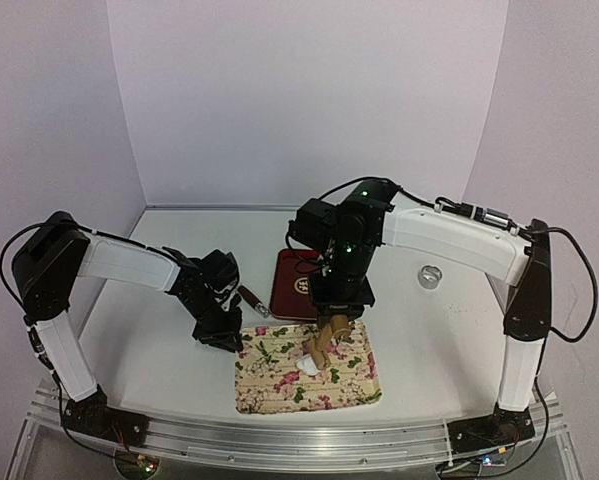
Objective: Roll out the dumpling wrappers from the dough
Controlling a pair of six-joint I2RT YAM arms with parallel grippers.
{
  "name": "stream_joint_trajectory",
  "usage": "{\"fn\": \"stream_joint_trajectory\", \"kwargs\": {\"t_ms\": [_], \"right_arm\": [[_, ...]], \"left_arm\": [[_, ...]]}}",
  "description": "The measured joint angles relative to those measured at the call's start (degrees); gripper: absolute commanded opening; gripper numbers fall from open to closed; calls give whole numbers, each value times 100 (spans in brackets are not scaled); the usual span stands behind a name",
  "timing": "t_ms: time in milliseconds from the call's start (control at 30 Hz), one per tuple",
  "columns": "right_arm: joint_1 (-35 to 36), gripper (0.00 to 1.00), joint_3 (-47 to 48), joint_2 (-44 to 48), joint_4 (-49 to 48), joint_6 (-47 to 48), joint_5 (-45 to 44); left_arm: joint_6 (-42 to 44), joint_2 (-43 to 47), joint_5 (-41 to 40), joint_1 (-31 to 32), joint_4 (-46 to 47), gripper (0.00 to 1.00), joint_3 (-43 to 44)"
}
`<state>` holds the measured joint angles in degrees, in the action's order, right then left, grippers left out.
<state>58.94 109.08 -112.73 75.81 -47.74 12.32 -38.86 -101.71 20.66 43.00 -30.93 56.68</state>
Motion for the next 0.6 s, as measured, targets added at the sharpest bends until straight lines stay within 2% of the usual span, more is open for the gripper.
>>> {"fn": "stream_joint_trajectory", "kwargs": {"t_ms": [167, 600], "right_arm": [[0, 0, -49, 0, -20, 33, -2], [0, 0, -164, -71, -170, 138, -2]], "left_arm": [[-16, -67, 39, 0, 7, 0, 65], [-4, -123, 45, -22, 28, 0, 139]]}}
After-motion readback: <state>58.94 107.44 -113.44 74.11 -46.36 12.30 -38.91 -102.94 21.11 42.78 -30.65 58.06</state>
